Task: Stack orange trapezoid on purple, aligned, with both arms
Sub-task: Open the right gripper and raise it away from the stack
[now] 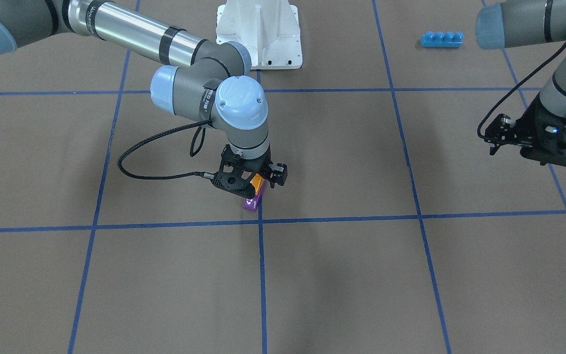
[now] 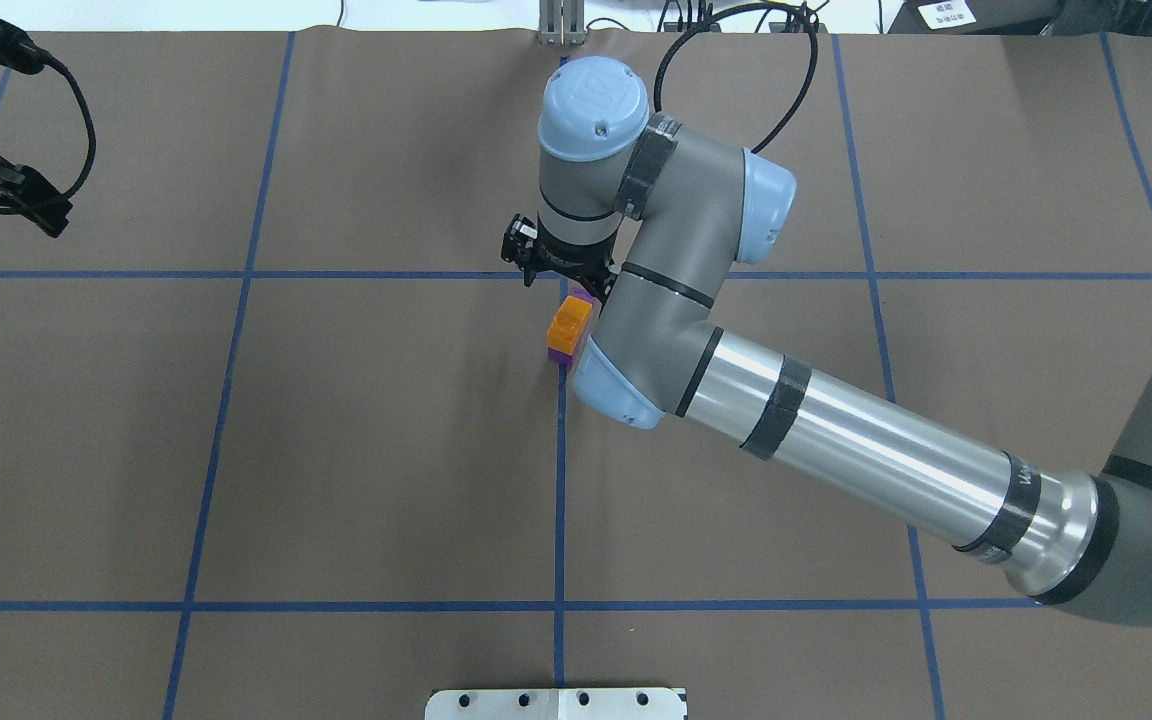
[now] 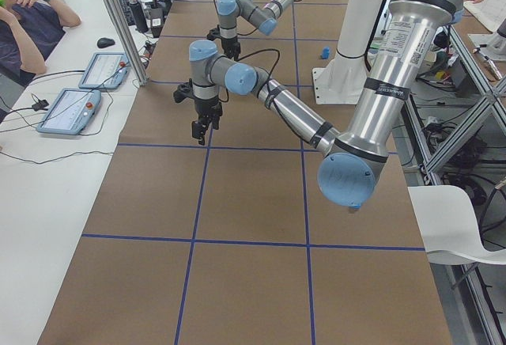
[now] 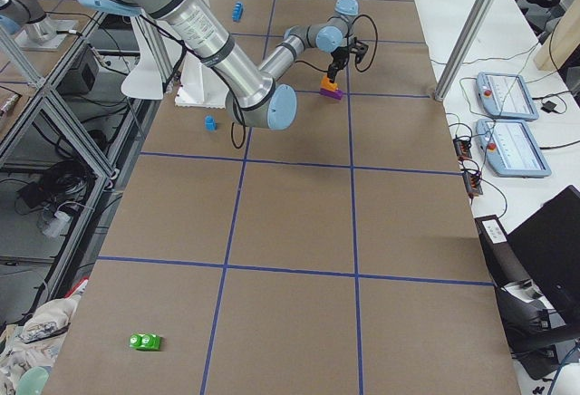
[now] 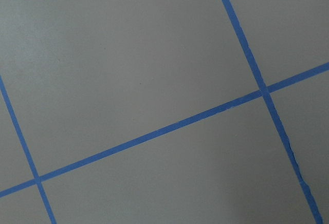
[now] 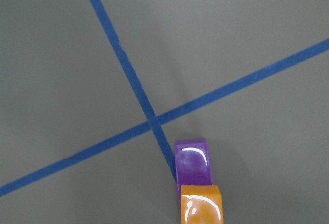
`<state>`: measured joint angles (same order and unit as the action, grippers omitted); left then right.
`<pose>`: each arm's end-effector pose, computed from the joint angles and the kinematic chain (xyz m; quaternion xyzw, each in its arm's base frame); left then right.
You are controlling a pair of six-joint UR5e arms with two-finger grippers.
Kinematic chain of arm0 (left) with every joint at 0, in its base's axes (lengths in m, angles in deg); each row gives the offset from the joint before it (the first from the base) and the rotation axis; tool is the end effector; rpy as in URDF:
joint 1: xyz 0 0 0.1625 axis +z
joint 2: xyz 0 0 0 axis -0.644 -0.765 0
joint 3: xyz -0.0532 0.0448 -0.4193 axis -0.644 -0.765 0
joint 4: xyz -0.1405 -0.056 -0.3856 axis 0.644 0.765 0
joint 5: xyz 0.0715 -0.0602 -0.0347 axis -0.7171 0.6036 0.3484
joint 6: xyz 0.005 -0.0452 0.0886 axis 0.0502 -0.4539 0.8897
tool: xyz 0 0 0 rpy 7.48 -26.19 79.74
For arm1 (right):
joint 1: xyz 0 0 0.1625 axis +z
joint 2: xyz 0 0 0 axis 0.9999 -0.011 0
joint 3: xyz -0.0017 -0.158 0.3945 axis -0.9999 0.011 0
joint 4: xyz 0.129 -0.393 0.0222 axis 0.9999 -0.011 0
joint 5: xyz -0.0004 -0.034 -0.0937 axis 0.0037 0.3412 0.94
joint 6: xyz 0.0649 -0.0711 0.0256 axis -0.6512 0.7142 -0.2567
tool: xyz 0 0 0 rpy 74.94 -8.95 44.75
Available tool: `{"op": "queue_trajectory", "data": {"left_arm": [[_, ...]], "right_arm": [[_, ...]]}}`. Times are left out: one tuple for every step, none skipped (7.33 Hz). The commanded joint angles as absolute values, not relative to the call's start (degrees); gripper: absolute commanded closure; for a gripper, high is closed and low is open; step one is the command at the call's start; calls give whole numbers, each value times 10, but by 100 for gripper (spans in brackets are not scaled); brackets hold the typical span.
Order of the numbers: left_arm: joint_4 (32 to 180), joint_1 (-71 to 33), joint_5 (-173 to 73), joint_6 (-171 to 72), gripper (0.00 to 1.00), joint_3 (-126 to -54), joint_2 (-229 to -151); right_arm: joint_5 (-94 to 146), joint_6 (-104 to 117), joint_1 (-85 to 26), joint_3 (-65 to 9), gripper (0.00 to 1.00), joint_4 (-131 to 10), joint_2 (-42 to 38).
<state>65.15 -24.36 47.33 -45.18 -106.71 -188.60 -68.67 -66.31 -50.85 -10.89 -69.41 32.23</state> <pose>0.1707 -0.5543 0.3832 0.0910 0.2880 0.1714 0.9378 -0.5544 -0.5530 0.1555 -0.0849 -0.4151 0.2064 0.8820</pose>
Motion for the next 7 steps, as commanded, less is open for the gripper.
{"op": "queue_trajectory", "data": {"left_arm": [[652,-270,474,-422,0,-1067,-1885],[652,-289,475,-373,0,-1068,-1868],[652,-326,506,-367,0,-1068,-1853],[652,-367,550,-334,0,-1057,-1837],[651,-392,558,-291,0,-1053,-1820],[651,-405,558,-288,0,-1055,-1802],[652,-404,559,-292,0,-1052,-1796]], "right_arm": [[-732,-617,-435,-209,0,-697,262],[-759,-542,-396,-271,0,-697,193],[-797,-462,-341,-299,0,-697,134],[-841,-331,-272,-306,0,-696,63],[-858,-194,-217,-303,0,-696,-1],[-858,-73,-173,-297,0,-697,-56],[-858,24,-130,-295,0,-697,-106]]}}
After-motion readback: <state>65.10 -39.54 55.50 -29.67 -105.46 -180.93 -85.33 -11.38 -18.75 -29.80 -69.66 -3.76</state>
